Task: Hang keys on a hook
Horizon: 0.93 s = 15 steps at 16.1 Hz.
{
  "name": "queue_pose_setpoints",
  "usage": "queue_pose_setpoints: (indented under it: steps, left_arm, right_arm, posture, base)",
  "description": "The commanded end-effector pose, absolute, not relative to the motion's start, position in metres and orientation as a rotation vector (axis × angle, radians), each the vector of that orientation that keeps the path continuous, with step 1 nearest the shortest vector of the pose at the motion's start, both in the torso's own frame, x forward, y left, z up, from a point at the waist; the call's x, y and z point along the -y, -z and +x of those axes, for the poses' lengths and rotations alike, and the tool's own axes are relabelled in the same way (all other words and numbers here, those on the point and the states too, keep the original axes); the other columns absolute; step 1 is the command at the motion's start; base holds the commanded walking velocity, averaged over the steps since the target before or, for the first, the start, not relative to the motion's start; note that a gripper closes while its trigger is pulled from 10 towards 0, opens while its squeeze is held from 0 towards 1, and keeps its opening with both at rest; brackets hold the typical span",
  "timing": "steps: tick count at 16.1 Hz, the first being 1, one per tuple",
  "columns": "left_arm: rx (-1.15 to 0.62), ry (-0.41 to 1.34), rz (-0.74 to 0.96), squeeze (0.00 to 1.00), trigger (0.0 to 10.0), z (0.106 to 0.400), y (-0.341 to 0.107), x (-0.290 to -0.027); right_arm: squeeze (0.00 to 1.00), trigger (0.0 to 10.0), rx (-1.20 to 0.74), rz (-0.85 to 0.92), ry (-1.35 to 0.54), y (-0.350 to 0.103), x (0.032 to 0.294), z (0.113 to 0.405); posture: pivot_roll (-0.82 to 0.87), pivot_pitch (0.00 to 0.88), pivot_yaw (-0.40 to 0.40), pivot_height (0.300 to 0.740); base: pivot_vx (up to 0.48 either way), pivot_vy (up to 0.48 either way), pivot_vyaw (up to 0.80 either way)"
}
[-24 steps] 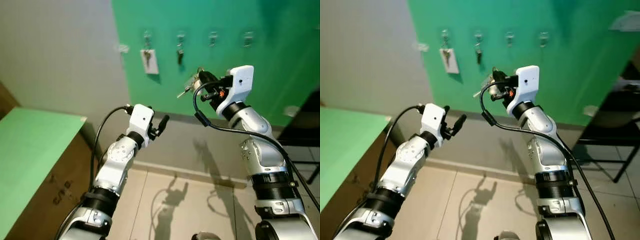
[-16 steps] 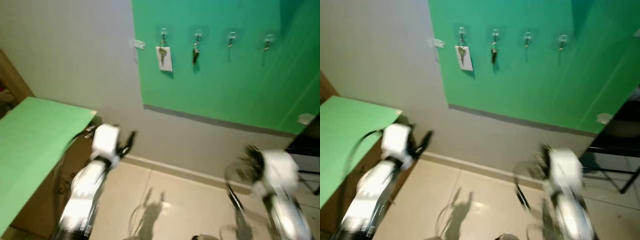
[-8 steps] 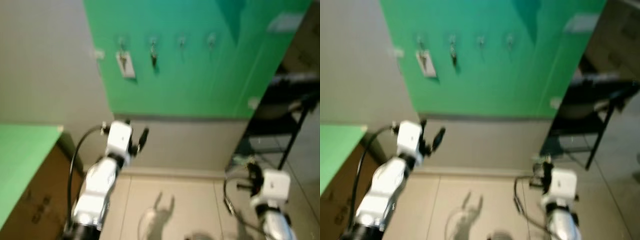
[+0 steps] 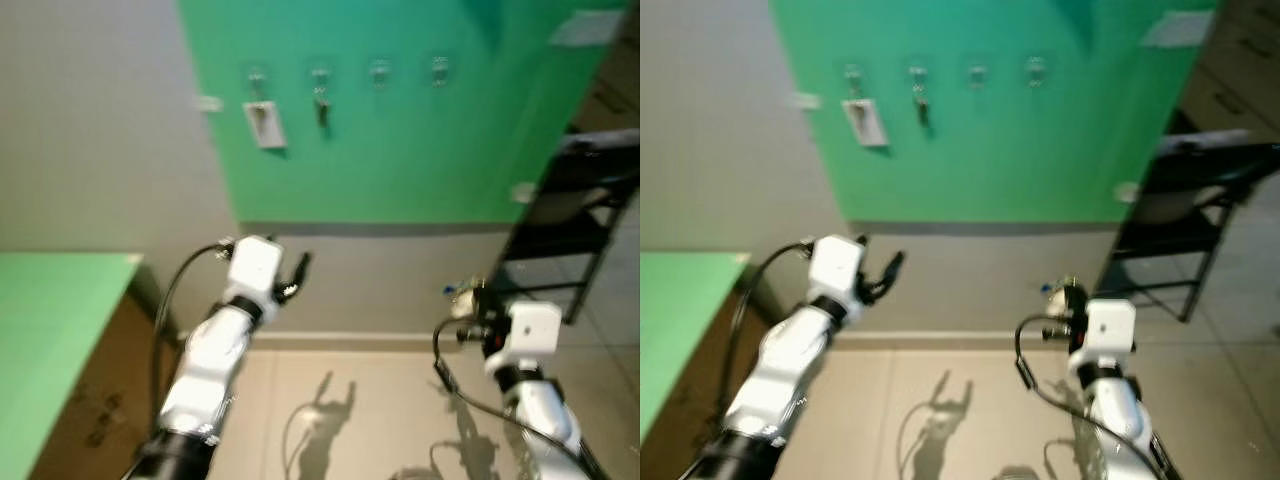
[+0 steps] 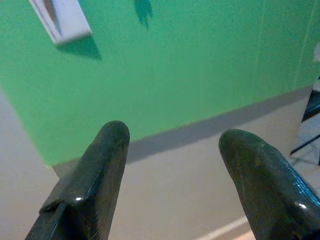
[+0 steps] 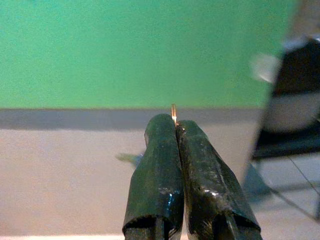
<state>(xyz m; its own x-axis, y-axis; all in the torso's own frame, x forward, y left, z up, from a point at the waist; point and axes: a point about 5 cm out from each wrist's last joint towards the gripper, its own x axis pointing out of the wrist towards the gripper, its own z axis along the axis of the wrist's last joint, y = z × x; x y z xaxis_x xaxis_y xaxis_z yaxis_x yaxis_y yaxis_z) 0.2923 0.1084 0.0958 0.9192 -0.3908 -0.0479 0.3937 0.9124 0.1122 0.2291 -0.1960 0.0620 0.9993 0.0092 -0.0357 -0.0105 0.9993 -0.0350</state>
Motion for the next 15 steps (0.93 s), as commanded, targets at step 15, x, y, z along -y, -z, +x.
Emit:
queue_pose_setpoints:
  steps: [15]
  left_arm:
    - [-0.06,0.528,0.202,0.0,10.0,0.307,-0.101,-0.087]
  right_arm:
    - [0.0,0.0,0.018,0.007,-0.137,-0.086,0.164,0.244]
  posture:
    - [-0.18,0.0,0.078,0.74]
  base:
    - [0.363,0.0,0.0]
